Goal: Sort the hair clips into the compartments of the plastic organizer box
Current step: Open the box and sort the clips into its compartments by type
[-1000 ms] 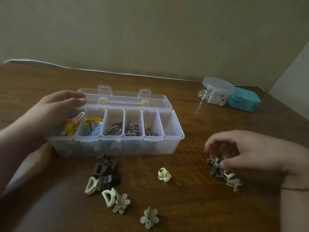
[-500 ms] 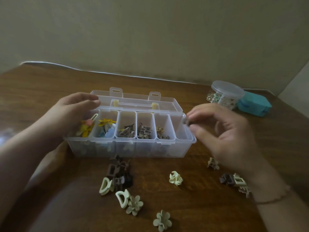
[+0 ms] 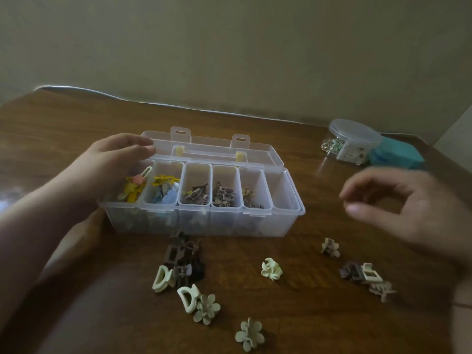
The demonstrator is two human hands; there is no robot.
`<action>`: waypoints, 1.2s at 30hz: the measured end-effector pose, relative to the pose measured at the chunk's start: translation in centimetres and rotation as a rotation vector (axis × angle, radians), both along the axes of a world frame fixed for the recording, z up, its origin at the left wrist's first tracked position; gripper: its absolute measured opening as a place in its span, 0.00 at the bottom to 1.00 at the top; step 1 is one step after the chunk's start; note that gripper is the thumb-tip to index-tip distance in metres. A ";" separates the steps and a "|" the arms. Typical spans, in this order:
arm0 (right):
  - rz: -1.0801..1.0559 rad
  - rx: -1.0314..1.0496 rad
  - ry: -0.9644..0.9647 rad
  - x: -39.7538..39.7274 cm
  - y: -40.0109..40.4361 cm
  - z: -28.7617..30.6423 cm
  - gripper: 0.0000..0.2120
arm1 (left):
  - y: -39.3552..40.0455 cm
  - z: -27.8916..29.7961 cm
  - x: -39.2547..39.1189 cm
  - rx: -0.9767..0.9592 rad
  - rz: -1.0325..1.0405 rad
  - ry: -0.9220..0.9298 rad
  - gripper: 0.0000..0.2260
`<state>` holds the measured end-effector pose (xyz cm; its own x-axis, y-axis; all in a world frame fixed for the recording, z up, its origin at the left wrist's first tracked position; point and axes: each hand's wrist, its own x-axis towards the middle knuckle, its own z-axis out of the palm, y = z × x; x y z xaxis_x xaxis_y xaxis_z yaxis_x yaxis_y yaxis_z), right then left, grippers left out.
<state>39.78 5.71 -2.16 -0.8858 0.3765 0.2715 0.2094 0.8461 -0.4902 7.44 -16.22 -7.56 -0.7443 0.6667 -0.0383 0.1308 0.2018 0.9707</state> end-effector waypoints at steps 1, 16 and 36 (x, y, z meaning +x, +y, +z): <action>-0.004 0.011 -0.204 0.5 0.8 -0.1 0.18 | 0.0 0.0 0.0 -0.003 -0.003 0.002 0.24; 0.145 -0.226 -0.431 1.2 1.5 -0.6 0.16 | 0.0 -0.1 -0.1 0.011 0.003 0.002 0.23; 0.101 0.157 0.315 -7.1 -4.1 -4.0 0.09 | 0.0 0.1 0.1 -0.025 0.009 -0.003 0.24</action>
<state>32.71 1.65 -6.17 -0.7797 0.2237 0.5848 -0.0196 0.9248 -0.3799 7.54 -16.24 -7.46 -0.7499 0.6590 -0.0577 0.1257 0.2276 0.9656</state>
